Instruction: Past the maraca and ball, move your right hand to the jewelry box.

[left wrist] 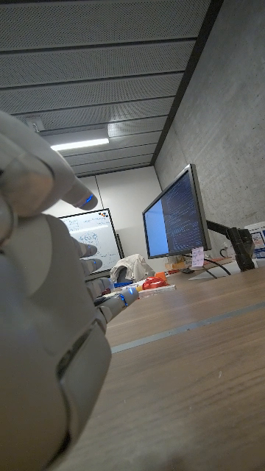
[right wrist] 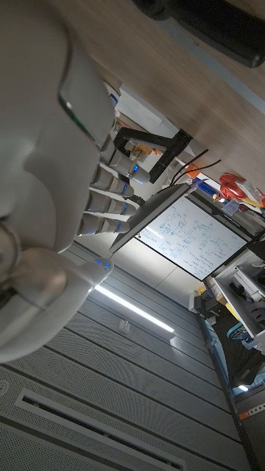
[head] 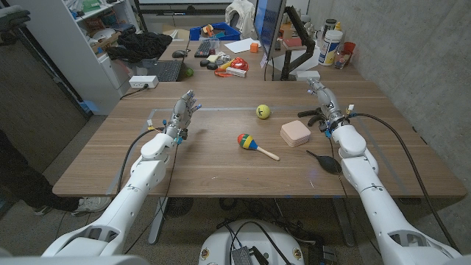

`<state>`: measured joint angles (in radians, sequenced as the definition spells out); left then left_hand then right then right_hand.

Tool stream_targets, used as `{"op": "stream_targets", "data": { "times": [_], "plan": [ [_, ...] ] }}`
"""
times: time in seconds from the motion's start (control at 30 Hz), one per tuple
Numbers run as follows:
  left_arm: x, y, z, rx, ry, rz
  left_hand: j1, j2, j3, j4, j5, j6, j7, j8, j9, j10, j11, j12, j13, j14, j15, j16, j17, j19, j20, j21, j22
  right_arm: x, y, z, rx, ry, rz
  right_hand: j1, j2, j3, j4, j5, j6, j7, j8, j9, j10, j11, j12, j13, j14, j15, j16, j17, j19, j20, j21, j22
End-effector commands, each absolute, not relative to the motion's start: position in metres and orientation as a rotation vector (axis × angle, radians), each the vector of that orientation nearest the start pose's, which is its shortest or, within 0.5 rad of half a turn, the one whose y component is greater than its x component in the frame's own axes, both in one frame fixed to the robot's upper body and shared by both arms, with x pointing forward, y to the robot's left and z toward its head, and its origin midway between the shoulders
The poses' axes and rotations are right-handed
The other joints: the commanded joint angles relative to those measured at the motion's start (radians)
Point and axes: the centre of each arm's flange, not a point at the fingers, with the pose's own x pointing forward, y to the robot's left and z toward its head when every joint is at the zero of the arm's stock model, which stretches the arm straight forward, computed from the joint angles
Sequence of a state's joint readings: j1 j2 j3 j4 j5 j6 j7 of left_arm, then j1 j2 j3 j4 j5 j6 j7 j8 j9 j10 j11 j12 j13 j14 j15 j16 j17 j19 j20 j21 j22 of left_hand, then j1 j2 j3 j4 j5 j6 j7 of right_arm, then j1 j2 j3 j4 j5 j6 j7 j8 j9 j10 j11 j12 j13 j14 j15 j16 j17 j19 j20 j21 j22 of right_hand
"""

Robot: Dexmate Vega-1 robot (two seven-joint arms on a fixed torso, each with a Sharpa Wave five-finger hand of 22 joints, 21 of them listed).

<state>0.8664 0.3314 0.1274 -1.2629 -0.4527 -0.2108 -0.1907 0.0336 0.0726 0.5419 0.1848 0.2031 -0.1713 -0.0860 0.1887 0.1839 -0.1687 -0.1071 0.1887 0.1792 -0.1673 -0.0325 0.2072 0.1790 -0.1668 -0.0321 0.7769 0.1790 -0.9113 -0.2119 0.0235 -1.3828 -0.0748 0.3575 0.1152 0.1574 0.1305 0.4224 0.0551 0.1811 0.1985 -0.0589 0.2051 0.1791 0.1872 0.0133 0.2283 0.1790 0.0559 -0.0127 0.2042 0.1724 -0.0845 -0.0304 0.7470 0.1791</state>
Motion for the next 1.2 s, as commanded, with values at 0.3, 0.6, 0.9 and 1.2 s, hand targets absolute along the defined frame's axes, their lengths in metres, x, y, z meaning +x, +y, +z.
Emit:
{"op": "stream_targets", "data": {
  "times": [0.3,0.6,0.9,1.2],
  "plan": [
    [0.657,0.297,-0.029,-0.039,-0.589,-0.212,-0.006,0.101,0.01,-0.001,0.006,-0.04,-0.004,0.004,0.002,-0.012,-0.002,0.003,0.003,-0.056,-0.027,0.002,0.005,-0.082,-0.064,-0.002,0.003,0.599,-0.302,0.017,-0.479,-0.891,-0.038,0.022,0.013,0.001,-0.014,0.0,0.022,-0.002,0.007,0.006,0.021,-0.002,0.009,0.004,0.018,-0.011,-0.002,0.002,0.004,-0.044,-0.005,0.001],
    [0.656,0.295,-0.029,-0.037,-0.588,-0.212,-0.006,0.1,0.01,-0.001,0.006,-0.039,-0.003,0.003,0.002,-0.012,-0.001,0.003,0.003,-0.056,-0.027,0.001,0.005,-0.081,-0.063,-0.004,0.004,0.59,-0.304,0.017,-0.518,-0.925,-0.057,0.028,0.013,0.001,-0.019,0.0,0.03,-0.002,0.006,0.006,0.028,-0.003,0.01,0.004,0.022,-0.013,-0.002,0.002,0.006,-0.043,-0.007,0.001],
    [0.656,0.292,-0.029,-0.034,-0.584,-0.217,-0.006,0.1,0.01,-0.001,0.006,-0.038,-0.004,0.003,0.002,-0.012,0.0,0.002,0.003,-0.055,-0.027,0.001,0.005,-0.081,-0.063,-0.005,0.004,0.579,-0.306,0.018,-0.585,-0.955,-0.084,0.033,0.012,0.0,-0.025,0.0,0.039,-0.002,0.006,0.005,0.037,-0.005,0.011,0.004,0.032,-0.018,-0.001,0.002,0.014,-0.046,-0.008,0.001],
    [0.655,0.289,-0.028,-0.029,-0.584,-0.221,-0.006,0.1,0.01,-0.001,0.006,-0.034,-0.003,0.004,0.002,-0.01,0.0,0.003,0.003,-0.052,-0.026,0.002,0.005,-0.079,-0.063,-0.006,0.004,0.569,-0.305,0.018,-0.657,-0.99,-0.102,0.037,0.012,0.0,-0.029,0.0,0.045,-0.004,0.005,0.005,0.04,-0.008,0.01,0.004,0.035,-0.02,-0.002,0.002,0.016,-0.046,-0.009,0.001]
  ]
}}
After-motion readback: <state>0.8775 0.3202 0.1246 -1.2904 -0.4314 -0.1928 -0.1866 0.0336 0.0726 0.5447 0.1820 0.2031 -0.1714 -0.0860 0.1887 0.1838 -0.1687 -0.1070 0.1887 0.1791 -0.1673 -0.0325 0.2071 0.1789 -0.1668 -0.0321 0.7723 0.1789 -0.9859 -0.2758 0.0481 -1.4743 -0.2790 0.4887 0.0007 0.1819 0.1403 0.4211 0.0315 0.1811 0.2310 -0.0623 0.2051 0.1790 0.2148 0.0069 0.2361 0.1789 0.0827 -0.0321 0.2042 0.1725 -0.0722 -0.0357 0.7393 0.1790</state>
